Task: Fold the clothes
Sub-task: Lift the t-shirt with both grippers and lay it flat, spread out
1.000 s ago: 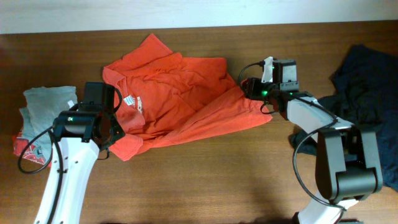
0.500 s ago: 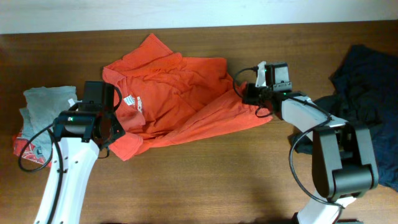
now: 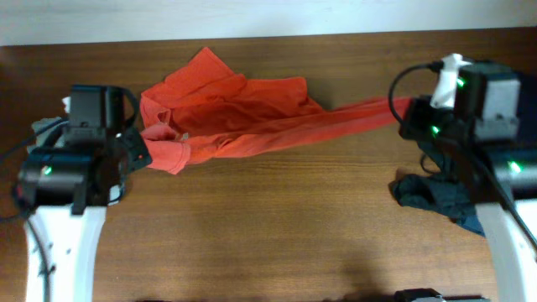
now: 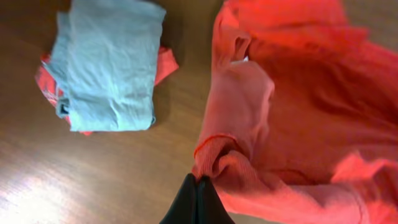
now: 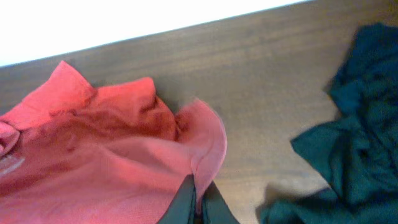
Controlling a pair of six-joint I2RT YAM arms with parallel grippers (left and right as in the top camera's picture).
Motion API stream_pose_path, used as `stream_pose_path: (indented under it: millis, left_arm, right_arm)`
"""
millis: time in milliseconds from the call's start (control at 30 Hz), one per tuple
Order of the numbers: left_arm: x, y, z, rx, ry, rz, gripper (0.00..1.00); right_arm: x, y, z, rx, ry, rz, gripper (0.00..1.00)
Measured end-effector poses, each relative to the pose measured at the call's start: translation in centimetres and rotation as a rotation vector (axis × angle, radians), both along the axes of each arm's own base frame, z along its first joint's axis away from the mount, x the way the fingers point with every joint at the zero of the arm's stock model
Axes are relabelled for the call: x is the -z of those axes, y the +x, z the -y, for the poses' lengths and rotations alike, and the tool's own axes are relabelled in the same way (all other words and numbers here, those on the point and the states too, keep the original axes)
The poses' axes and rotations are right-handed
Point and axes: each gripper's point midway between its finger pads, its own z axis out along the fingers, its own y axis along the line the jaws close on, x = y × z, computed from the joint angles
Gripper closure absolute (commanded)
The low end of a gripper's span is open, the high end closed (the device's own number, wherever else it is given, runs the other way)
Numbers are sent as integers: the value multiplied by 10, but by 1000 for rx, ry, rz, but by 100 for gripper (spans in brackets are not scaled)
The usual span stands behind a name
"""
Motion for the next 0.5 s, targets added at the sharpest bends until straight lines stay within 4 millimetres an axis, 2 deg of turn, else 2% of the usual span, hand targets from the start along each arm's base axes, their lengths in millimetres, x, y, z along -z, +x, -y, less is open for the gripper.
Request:
stream_pose_path:
  millis: [167, 300, 333, 367, 433, 467, 500]
  left_arm:
    - [-56, -20, 0, 14, -11, 141, 100]
    - [-112, -46, 2, 31, -37, 328, 100]
    - [-122, -53, 2, 32, -41, 366, 100]
    - [-142, -67, 2, 35, -46, 441, 100]
    - [-159, -84, 1, 37, -52, 515, 100]
    - [-175, -96, 1, 40, -57, 582, 100]
    - [-183, -101, 0, 40, -59, 621, 100]
  right_arm:
    - [-28, -39, 7, 17, -27, 27, 96]
    - [-75, -63, 11, 29, -42, 155, 96]
    - [-88, -70, 12, 32, -44, 193, 96]
    - [-109, -81, 13, 39, -44, 257, 96]
    - [-131, -92, 17, 56, -52, 321, 96]
    - [-154, -103, 22, 81, -61, 392, 96]
    - [-161, -107, 24, 92, -67, 413, 96]
